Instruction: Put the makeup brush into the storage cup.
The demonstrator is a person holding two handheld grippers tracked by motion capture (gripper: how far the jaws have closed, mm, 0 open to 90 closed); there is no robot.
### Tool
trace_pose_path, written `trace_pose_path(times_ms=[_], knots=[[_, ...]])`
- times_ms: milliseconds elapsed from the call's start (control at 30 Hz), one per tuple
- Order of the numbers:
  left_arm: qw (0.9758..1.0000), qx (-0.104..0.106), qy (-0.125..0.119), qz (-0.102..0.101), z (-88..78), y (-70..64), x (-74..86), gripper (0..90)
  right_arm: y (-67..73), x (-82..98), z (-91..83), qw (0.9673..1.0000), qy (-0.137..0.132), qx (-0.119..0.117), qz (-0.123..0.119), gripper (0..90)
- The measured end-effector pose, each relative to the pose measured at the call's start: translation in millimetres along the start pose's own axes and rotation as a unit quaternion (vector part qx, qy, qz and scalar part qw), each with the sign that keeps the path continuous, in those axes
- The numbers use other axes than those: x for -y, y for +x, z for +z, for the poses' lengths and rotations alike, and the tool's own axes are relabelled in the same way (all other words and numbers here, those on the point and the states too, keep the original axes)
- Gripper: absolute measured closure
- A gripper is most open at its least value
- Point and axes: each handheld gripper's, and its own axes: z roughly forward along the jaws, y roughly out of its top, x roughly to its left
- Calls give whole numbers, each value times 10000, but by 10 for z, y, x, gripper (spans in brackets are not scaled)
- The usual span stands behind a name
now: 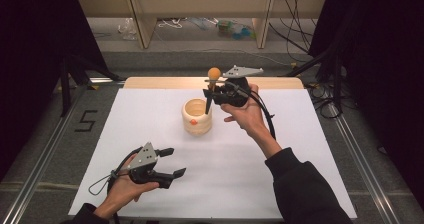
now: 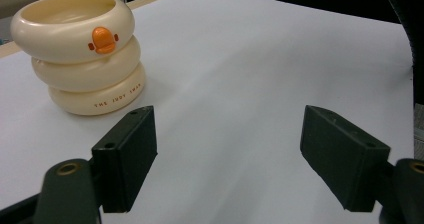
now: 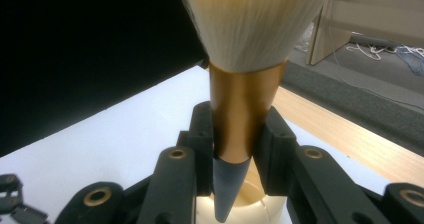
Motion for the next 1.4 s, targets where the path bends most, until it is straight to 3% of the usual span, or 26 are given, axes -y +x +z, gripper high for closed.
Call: trace_pose_path(times_ms=[200, 400, 667, 767, 1333, 1367, 1400], knots=[[9999, -9, -33, -97, -1, -10, 1, 225, -7, -80, 122, 10000, 11, 18, 17, 726], [10000, -20, -59, -13, -10, 9, -4, 225, -31, -137, 224, 10000, 12, 79, -17, 726], [9999, -39, -73, -106, -5, 10, 0, 225, -93, -102, 323, 9998, 89, 205, 1, 726], [10000, -39, -71, 41, -5, 31, -6, 224, -86, -91, 363, 9997, 92, 208, 3, 726], [10000, -29, -63, 45, -5, 28, -2, 223, -48, -32, 586, 9994, 281, 216, -41, 726], [9999, -51, -59, -100, -3, 9, 4, 223, -53, -26, 593, 9993, 296, 213, -61, 726], [10000, -34, -53, -58, -2, 13, 2, 223, -55, -22, 599, 9993, 316, 191, -30, 726]])
